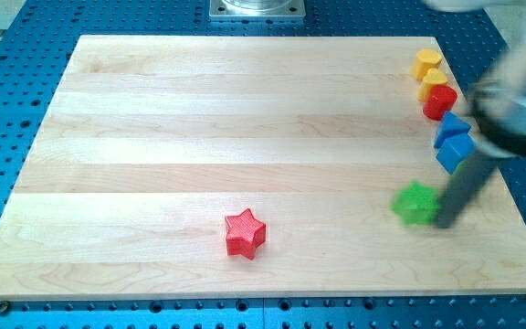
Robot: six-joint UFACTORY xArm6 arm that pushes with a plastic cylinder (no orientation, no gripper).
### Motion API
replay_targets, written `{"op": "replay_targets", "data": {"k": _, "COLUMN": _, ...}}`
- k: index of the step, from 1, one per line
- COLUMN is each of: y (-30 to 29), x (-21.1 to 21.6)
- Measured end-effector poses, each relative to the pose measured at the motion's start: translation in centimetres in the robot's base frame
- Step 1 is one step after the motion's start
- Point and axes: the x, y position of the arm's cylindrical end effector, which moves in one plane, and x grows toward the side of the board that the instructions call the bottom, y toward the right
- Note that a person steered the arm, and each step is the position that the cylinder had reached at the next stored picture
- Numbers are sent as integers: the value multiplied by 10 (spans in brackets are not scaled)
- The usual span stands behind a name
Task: Place blue blocks top of green circle
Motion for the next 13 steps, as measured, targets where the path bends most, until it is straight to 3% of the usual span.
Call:
{"op": "replay_targets", "data": {"k": 1, "y": 4, "x": 2}}
{"op": "replay_targets", "data": {"k": 2, "y": -34, "x": -22}}
{"op": "replay_targets", "data": {"k": 3, "y": -162, "x": -22}}
{"op": "replay_targets", "data": {"k": 4, "y": -116, "x": -15}}
{"op": "replay_targets", "data": {"k": 5, "y": 5, "x": 28}}
{"op": "replay_targets", "data": {"k": 6, "y": 144, "x": 29}}
{"op": "replay_targets", "data": {"k": 7, "y": 181, "x": 1}}
{"op": "replay_targets", "data": {"k": 8, "y": 126, "x": -45}}
{"op": "replay_targets", "data": {"k": 9, "y": 78, "x": -53}}
{"op": "replay_targets", "data": {"k": 10, "y": -81, "x": -51}}
{"op": "replay_targets", "data": {"k": 11, "y": -81, "x": -54}}
{"op": "replay_targets", "data": {"k": 13, "y": 5, "x": -30}}
